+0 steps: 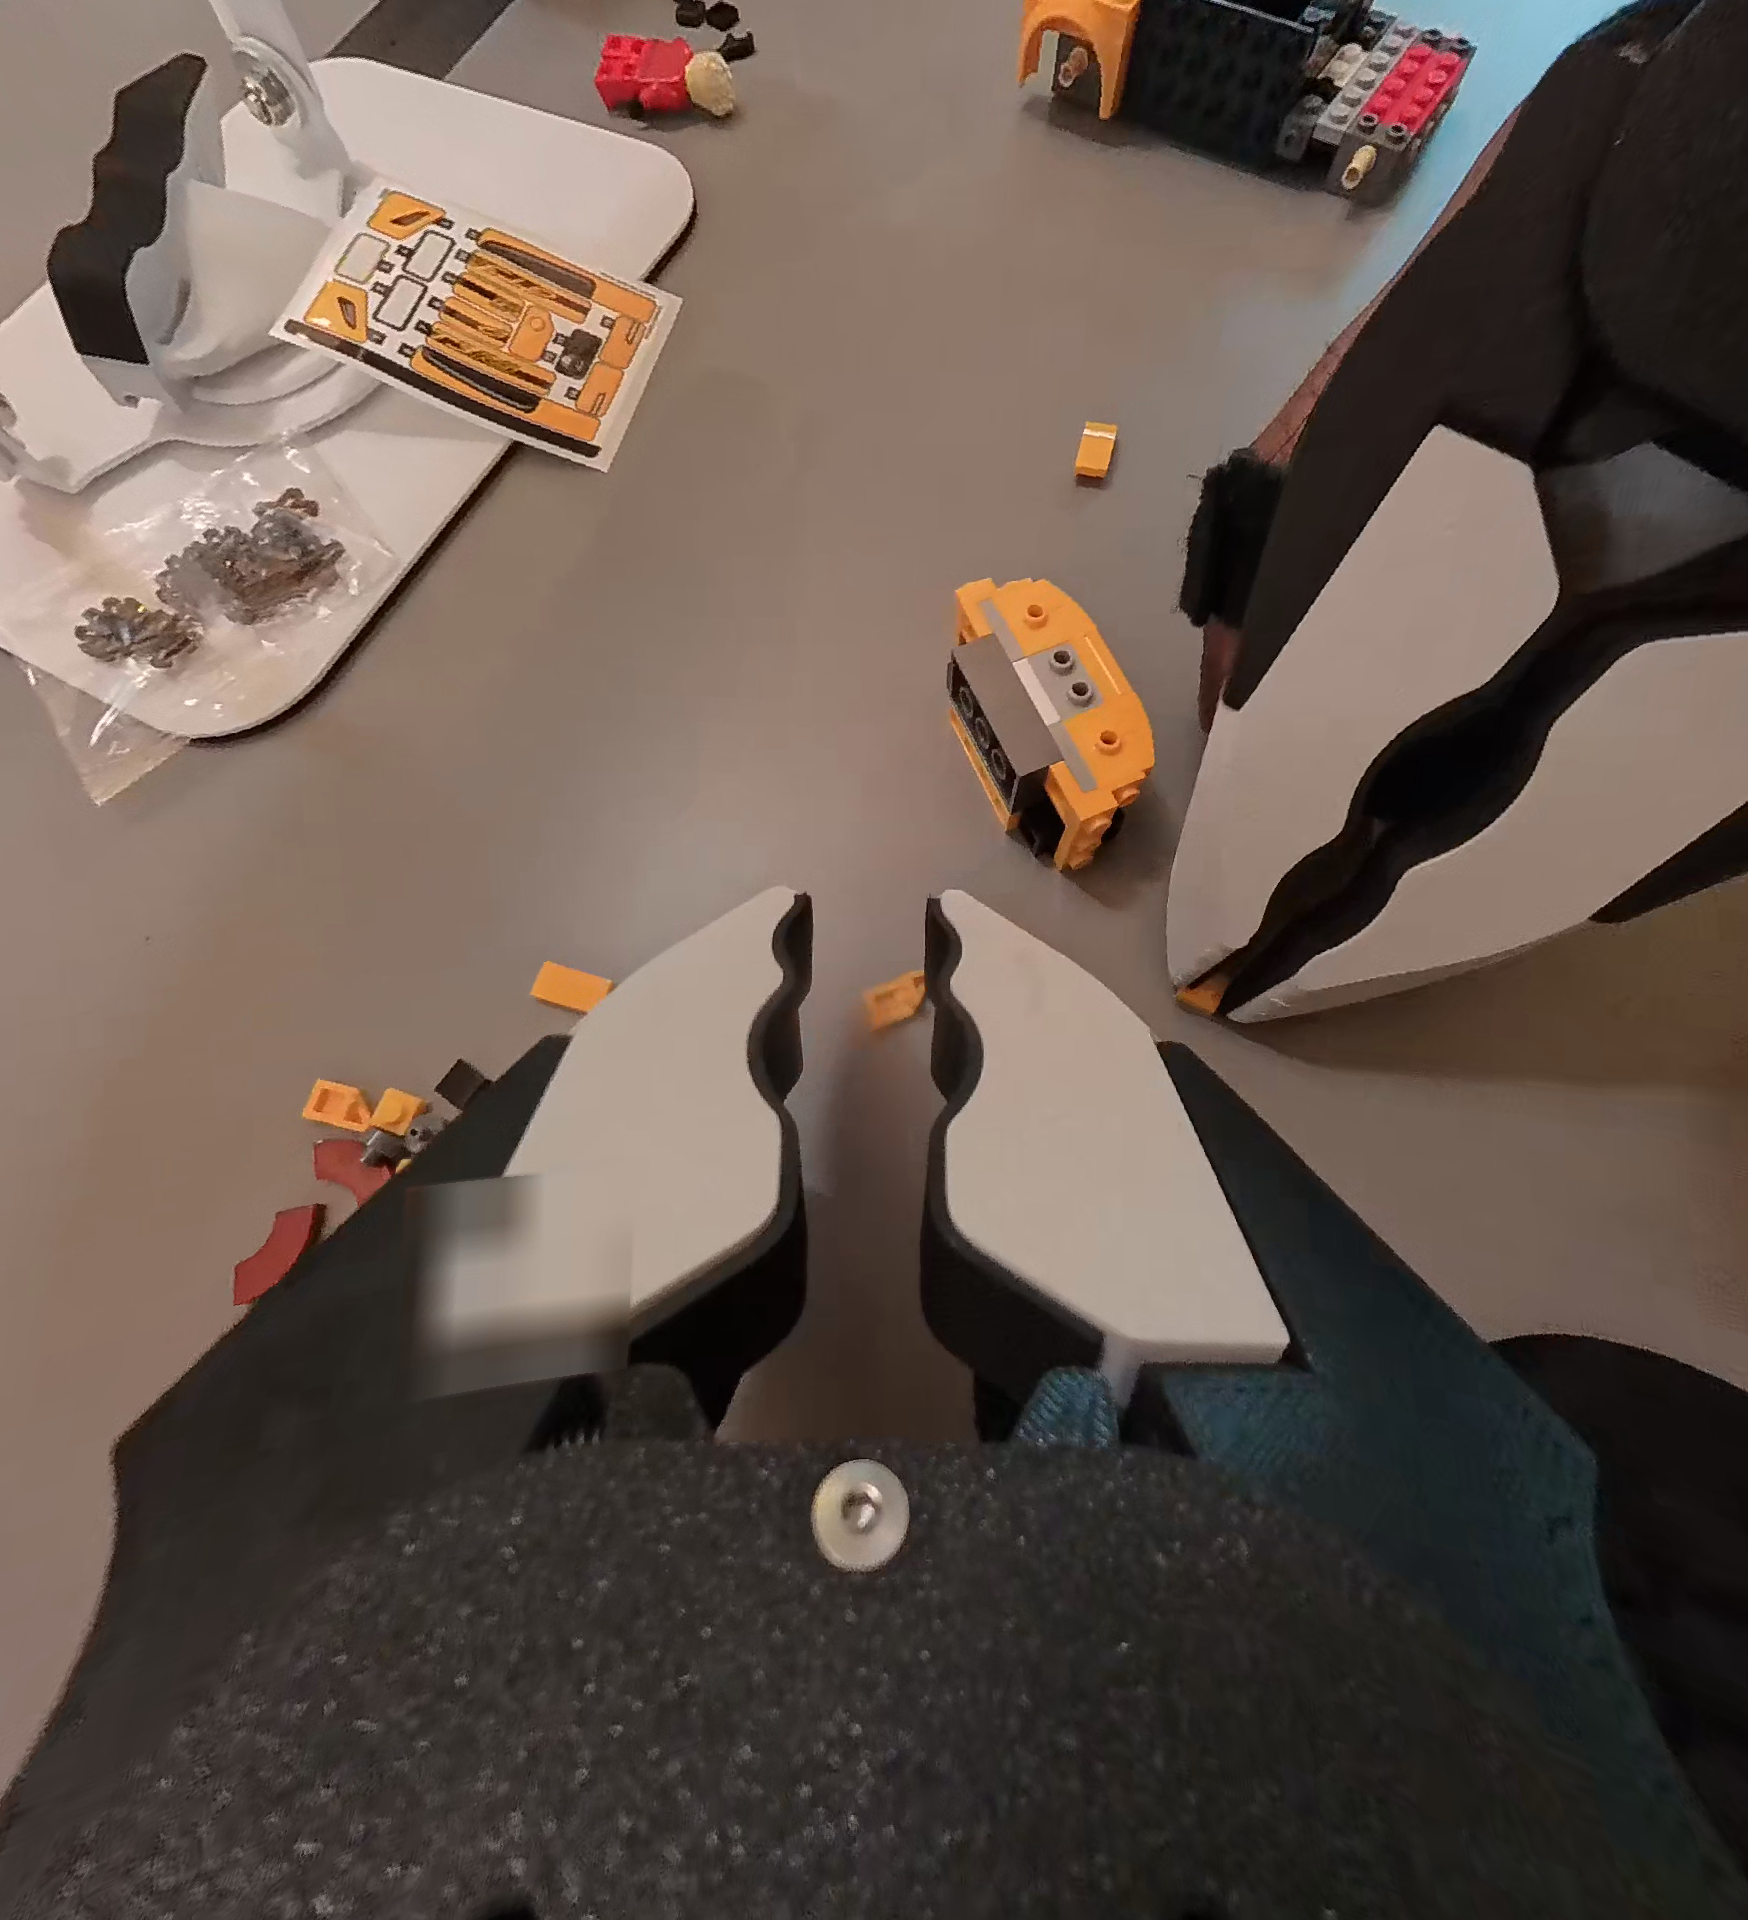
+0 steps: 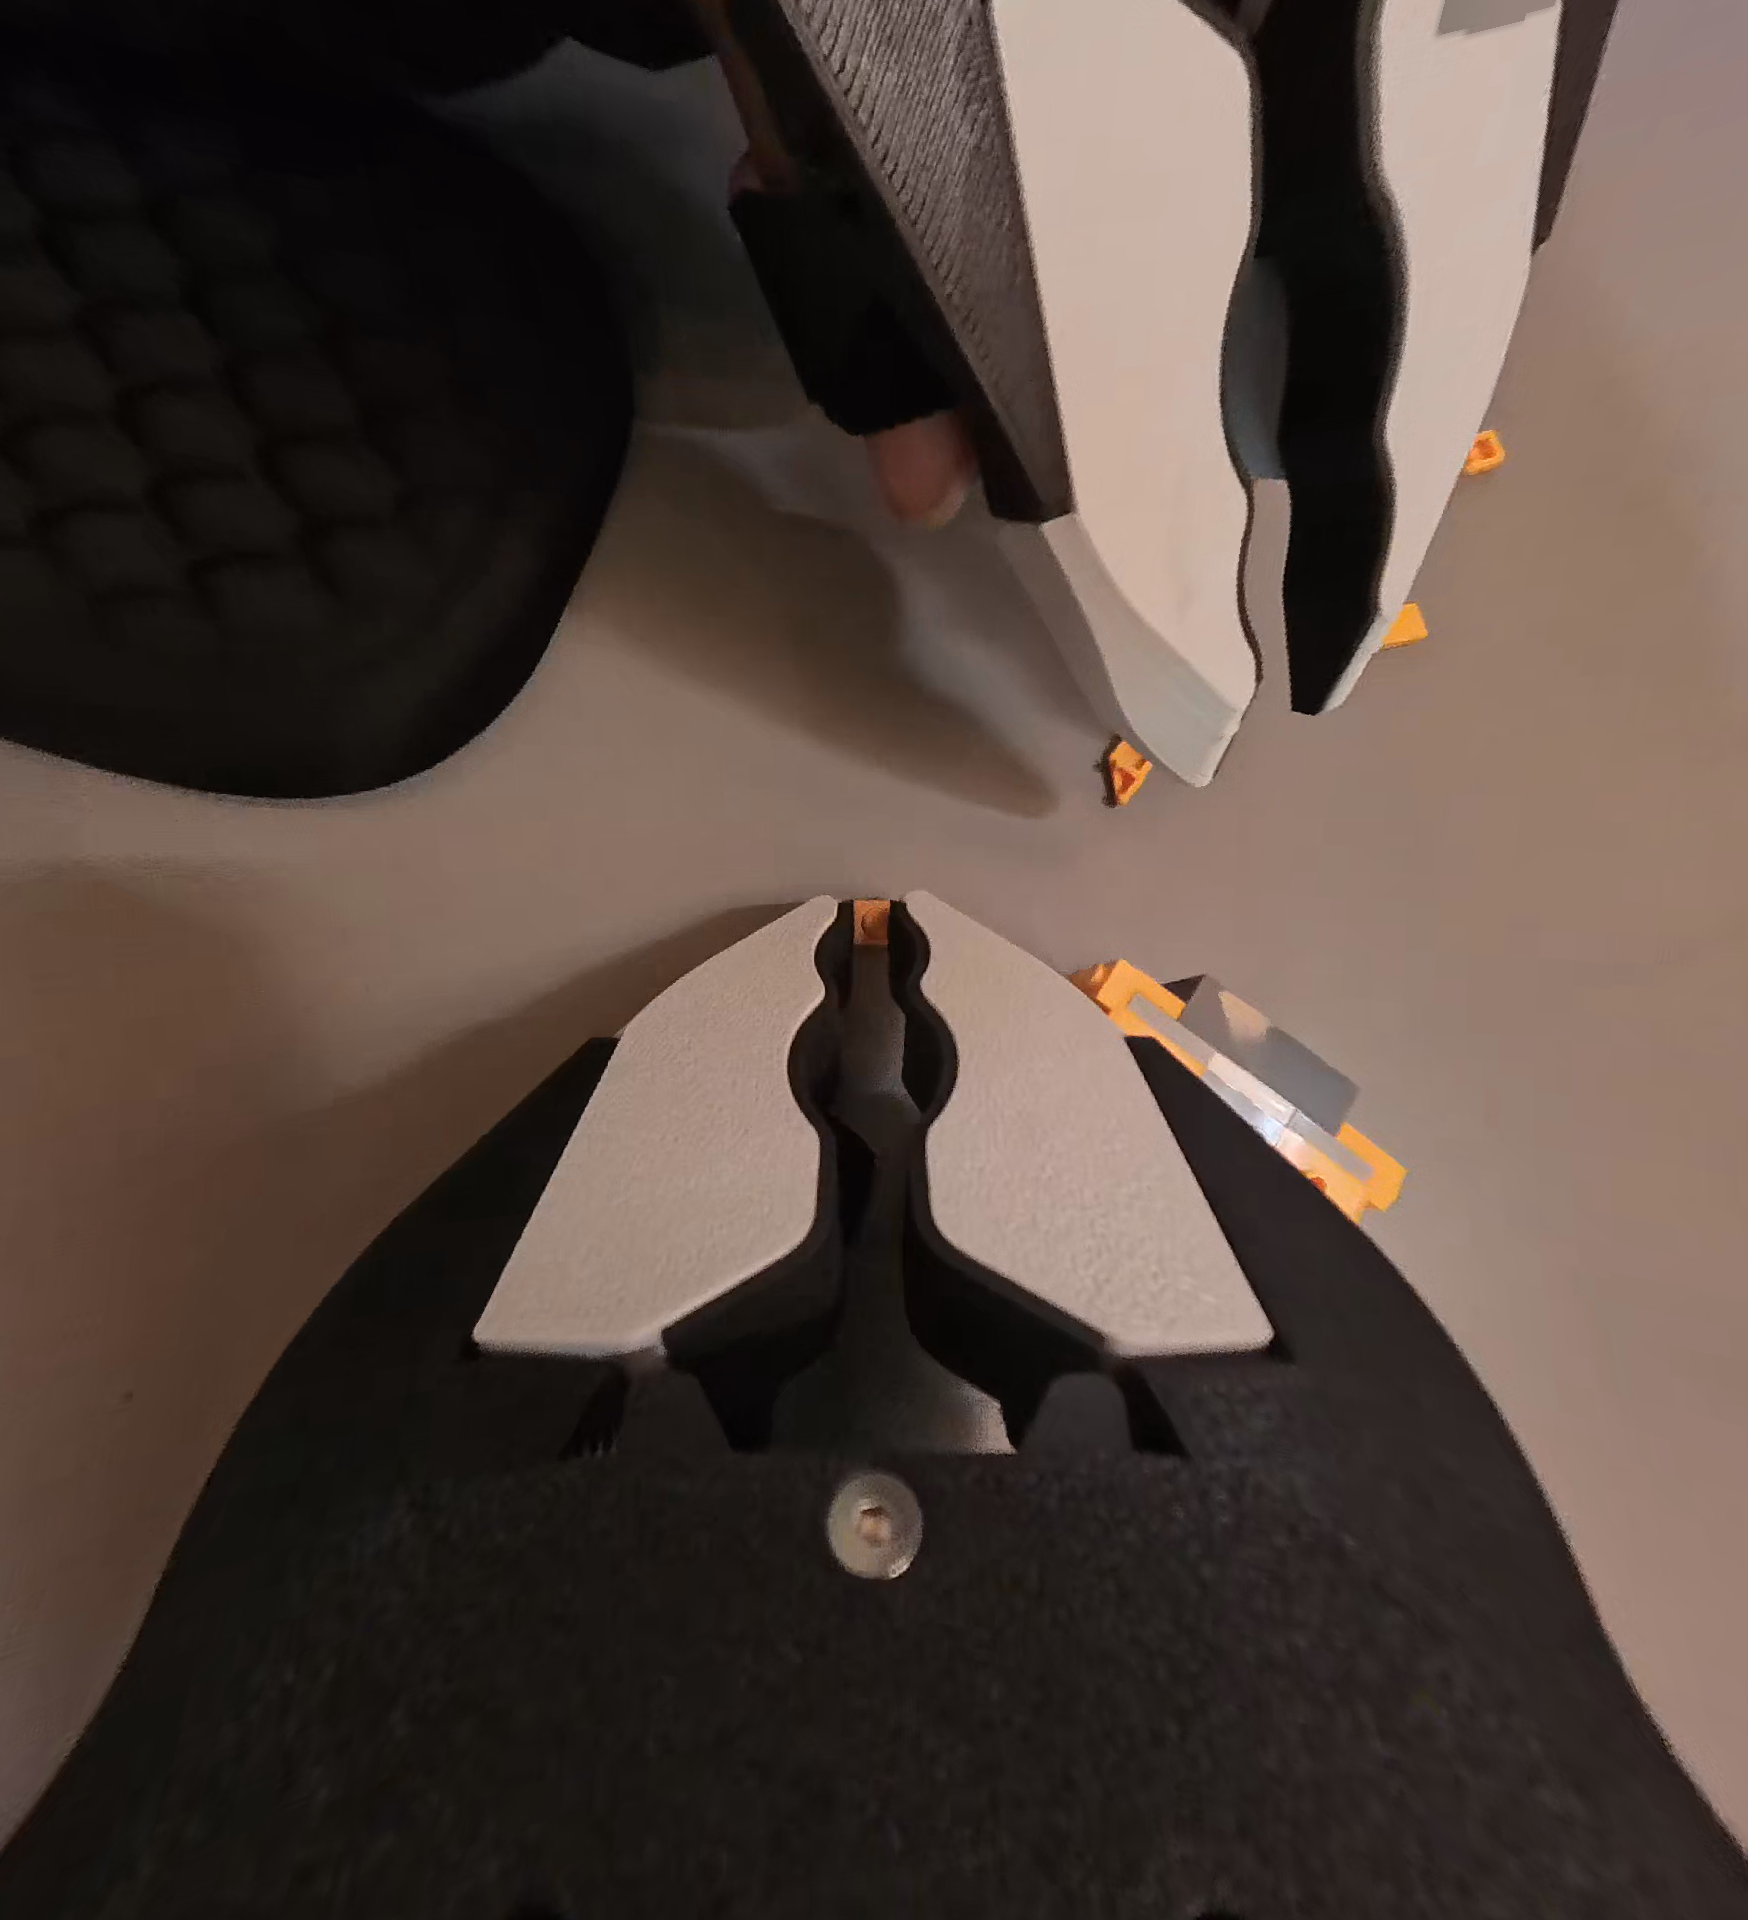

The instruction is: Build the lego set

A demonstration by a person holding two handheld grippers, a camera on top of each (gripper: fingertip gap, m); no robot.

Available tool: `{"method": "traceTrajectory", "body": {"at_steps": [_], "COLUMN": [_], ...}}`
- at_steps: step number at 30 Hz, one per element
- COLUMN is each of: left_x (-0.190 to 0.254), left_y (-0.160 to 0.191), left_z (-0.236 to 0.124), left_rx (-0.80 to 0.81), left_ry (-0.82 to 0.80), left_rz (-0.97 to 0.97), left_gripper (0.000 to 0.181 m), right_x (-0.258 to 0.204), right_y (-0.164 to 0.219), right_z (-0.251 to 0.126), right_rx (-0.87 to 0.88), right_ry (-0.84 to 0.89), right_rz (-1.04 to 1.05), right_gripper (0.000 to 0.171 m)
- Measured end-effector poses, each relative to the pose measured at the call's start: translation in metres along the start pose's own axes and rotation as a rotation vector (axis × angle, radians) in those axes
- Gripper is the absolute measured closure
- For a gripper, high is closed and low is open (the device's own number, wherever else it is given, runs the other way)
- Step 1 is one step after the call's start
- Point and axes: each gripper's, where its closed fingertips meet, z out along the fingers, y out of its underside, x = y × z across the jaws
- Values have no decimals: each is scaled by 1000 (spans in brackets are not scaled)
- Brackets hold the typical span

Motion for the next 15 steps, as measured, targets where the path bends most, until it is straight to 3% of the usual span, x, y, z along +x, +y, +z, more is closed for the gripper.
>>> {"method": "traceTrajectory", "body": {"at_steps": [1,9,15], "left_x": [0,4,33], "left_y": [1,3,23], "left_z": [0,-5,-16], "left_rx": [-3,-17,-148], "left_ry": [-1,28,195], "left_rz": [1,50,191], "left_gripper": [161,162,163], "right_x": [-1,7,35], "right_y": [0,-14,10], "right_z": [-1,-35,-53], "right_rx": [4,187,115], "right_ry": [-6,-70,-25], "right_rz": [3,18,-28], "right_gripper": [162,147,145]}}
